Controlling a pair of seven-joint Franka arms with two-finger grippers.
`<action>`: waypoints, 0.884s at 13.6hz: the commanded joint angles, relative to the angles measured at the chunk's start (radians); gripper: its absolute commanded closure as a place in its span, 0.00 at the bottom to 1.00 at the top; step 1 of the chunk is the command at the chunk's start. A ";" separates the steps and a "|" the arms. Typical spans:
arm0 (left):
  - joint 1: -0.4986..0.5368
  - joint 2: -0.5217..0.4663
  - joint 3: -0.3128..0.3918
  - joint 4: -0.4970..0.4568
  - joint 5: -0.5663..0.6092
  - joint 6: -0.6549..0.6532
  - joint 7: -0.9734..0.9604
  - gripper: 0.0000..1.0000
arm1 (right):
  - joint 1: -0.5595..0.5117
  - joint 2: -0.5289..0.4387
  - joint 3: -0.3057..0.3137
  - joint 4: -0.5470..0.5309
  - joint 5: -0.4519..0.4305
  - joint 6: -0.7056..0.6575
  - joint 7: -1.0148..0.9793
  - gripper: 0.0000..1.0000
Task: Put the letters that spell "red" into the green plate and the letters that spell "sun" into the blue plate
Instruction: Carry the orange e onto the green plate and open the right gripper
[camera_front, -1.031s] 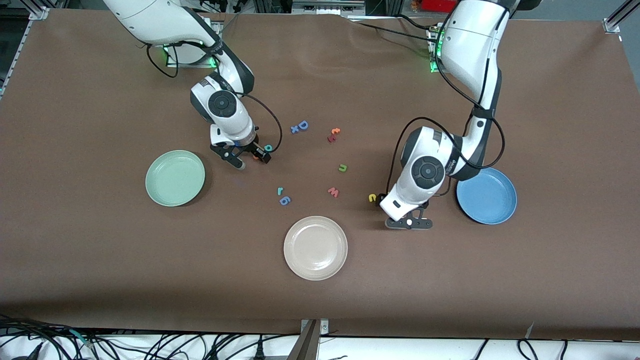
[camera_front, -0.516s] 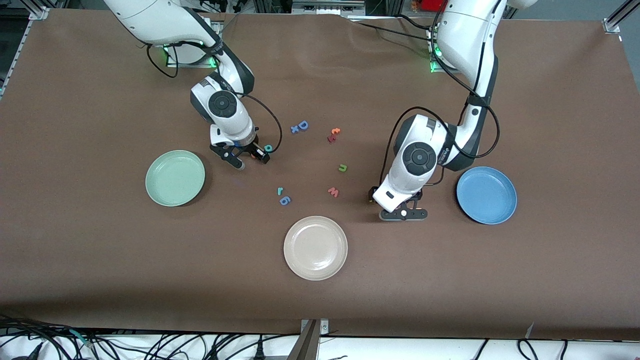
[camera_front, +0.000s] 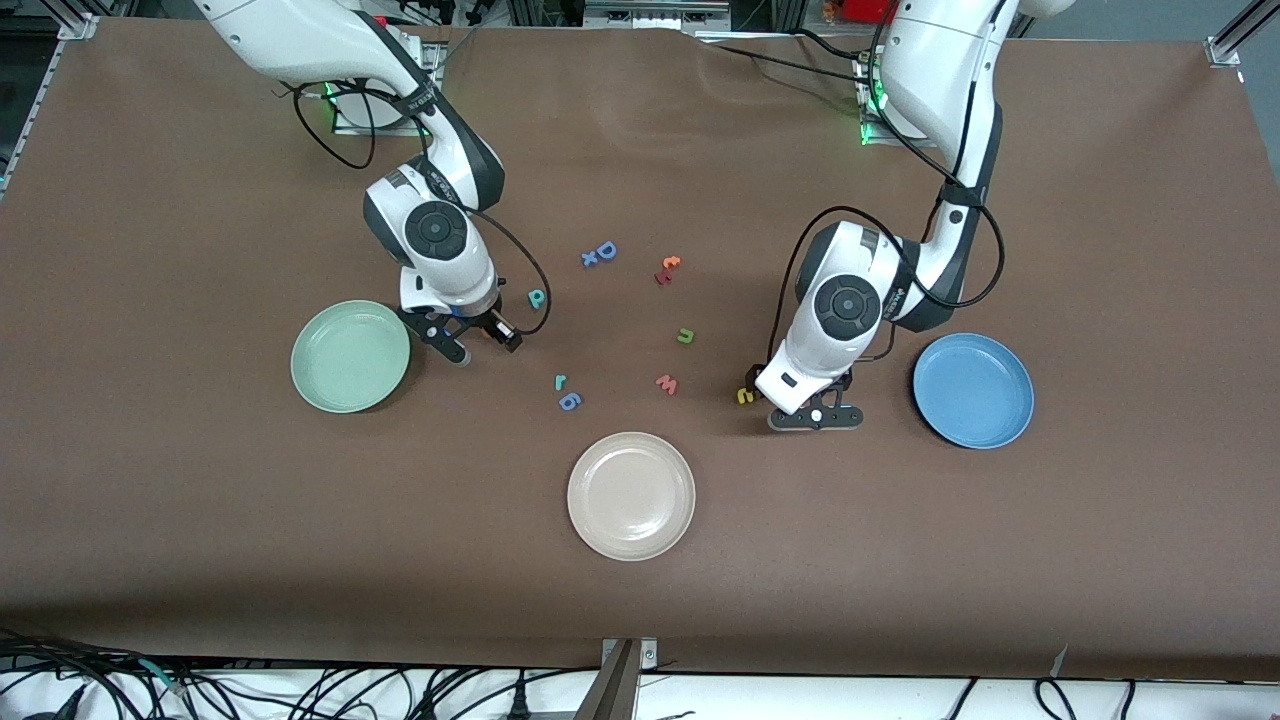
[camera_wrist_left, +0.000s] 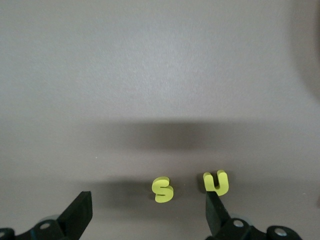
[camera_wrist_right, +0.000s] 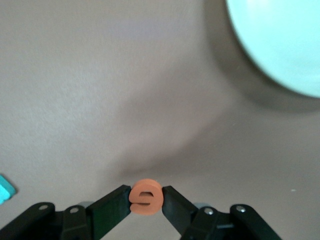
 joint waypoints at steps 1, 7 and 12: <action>-0.008 -0.036 -0.008 -0.052 0.034 0.033 -0.023 0.00 | -0.029 -0.045 -0.020 0.003 -0.015 -0.076 -0.106 0.80; -0.008 -0.016 -0.017 -0.086 0.059 0.112 -0.023 0.00 | -0.196 -0.102 -0.047 -0.021 0.036 -0.091 -0.454 0.83; -0.008 0.002 -0.017 -0.086 0.070 0.126 -0.025 0.01 | -0.245 -0.067 -0.056 -0.023 0.048 -0.062 -0.537 0.73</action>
